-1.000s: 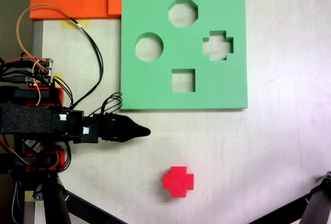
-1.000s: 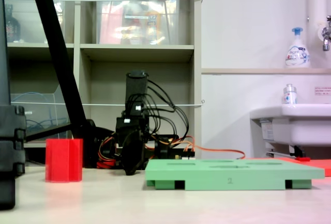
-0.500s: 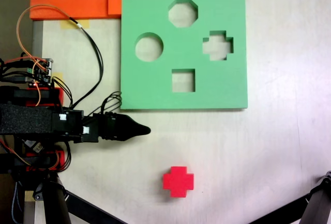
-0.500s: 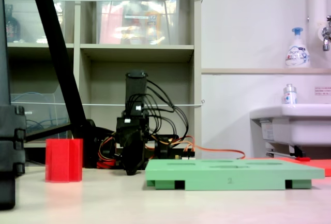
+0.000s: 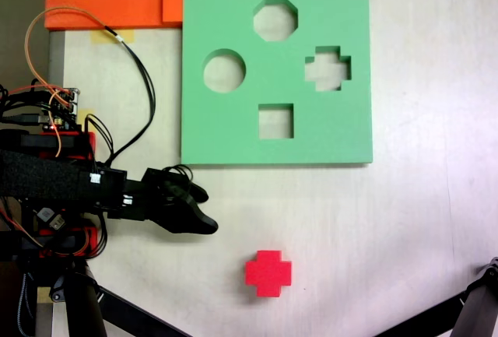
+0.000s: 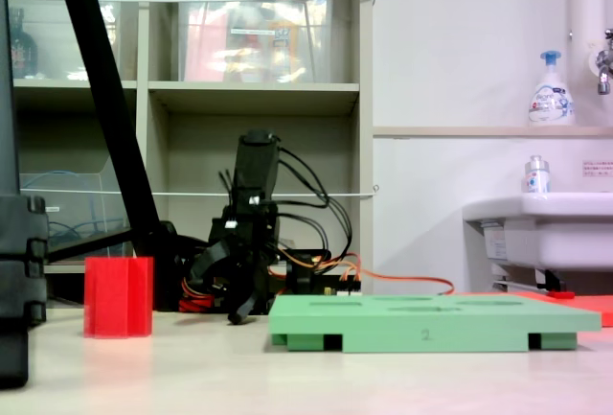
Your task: Put the cross columnar block into the corresponding hole
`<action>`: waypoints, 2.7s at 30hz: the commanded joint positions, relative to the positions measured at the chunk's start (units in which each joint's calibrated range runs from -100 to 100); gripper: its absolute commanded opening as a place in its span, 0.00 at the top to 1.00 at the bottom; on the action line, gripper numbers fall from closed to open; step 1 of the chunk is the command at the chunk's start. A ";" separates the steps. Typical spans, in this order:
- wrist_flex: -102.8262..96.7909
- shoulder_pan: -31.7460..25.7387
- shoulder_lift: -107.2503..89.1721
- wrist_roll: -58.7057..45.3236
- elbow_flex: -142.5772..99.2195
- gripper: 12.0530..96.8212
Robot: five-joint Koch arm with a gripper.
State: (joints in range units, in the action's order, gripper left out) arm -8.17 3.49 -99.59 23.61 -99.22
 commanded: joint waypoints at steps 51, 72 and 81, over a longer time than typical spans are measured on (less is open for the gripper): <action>107.60 8.35 99.87 14.75 131.82 0.17; 108.17 8.60 109.23 13.87 128.23 0.58; 108.17 8.99 99.31 13.97 121.15 0.64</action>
State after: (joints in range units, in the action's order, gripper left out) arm 96.77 12.48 2.87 37.83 22.29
